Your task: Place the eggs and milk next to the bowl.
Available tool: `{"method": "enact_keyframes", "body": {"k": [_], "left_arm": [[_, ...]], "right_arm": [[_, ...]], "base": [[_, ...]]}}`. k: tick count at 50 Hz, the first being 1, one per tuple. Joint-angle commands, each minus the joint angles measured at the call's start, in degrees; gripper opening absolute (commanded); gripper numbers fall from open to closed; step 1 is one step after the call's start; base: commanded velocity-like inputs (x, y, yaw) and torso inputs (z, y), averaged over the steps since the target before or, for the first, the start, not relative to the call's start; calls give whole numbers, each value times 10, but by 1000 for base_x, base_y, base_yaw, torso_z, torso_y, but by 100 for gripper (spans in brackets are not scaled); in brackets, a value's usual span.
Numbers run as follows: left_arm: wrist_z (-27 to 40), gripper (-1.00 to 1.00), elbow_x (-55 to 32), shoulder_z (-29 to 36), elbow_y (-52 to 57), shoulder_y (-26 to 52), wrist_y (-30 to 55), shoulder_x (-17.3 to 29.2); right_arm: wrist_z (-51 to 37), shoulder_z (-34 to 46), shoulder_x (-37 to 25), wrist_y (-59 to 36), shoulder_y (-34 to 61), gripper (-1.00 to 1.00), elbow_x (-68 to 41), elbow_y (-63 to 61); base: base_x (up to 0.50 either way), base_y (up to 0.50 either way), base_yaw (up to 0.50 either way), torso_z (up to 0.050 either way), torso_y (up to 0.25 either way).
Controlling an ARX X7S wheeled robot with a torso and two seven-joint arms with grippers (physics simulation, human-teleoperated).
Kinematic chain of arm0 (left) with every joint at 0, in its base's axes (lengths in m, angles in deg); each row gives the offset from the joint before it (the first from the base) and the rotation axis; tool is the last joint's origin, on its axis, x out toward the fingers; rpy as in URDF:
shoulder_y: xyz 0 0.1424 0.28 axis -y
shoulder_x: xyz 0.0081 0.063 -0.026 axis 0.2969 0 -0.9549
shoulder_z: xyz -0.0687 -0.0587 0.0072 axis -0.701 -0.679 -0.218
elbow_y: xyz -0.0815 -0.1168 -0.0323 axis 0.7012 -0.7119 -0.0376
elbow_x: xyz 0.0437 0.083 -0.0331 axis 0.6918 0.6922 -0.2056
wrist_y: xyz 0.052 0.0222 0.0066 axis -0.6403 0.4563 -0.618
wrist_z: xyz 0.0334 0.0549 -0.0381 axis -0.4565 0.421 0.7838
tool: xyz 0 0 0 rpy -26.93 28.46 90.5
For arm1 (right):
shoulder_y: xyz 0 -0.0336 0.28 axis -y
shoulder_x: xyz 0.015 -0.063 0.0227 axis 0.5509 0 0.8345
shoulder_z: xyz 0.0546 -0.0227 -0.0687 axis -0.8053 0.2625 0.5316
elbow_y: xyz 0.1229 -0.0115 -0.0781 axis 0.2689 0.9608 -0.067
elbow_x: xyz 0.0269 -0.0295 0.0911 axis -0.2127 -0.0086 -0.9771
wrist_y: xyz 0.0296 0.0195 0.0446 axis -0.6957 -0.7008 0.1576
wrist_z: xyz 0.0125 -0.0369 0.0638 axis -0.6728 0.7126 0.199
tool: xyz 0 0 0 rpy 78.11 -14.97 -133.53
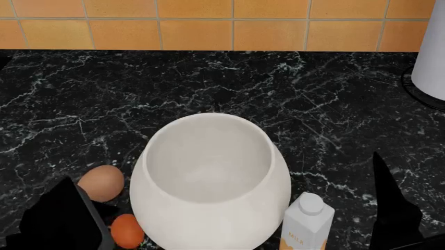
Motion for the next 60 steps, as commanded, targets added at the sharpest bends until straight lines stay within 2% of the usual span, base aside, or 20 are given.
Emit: {"method": "enact_keyframes", "body": {"k": [1,17,38,50,60], "left_arm": [[-12,100,-20,-2,-19,-3,0,-14],[-4,100,-33,-15,13,-7,16,-3],[22,100,-86,-92,121,-29,69,35],[49,100,-146,-203,206,-85,97,54],[74,100,-201,-336,262,-140,111,56]], "right_arm": [[11,-7,7,6,-1,100,7,9],[6,-7,3,8,0,100,-1,8],[2,-3,1,11,1,100,-8,4],[1,-5,0,14,1,100,-6,6],[1,-4,8,23,6,100,11,12]], "base": [[0,0,-4,0,0],[0,0,0,0,0],[0,0,0,0,0],[0,0,0,0,0],[0,0,0,0,0]]}}
